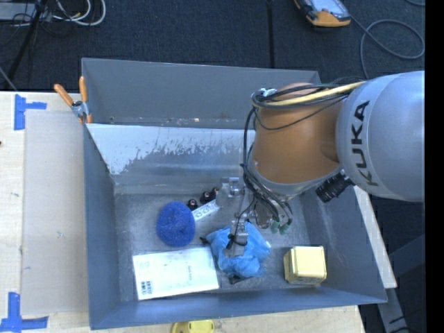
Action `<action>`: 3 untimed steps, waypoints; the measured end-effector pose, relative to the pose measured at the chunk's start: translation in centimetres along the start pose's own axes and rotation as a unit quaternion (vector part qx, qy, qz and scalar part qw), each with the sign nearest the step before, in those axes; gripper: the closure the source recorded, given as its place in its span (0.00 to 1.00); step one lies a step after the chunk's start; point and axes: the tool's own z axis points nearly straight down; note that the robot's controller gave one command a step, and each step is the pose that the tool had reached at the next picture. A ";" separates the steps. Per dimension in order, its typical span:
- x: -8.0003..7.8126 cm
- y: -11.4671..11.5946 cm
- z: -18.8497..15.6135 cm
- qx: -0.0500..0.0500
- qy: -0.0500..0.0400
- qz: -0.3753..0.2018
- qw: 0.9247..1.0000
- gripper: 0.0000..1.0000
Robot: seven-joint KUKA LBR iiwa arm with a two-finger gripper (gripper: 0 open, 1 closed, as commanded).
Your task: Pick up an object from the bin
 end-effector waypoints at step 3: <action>-4.7 -4.0 9.0 -0.001 -0.002 -0.046 0.999 0.00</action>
Offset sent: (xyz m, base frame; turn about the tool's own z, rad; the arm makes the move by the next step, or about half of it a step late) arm 0.0415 -0.0475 -0.0655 -0.2304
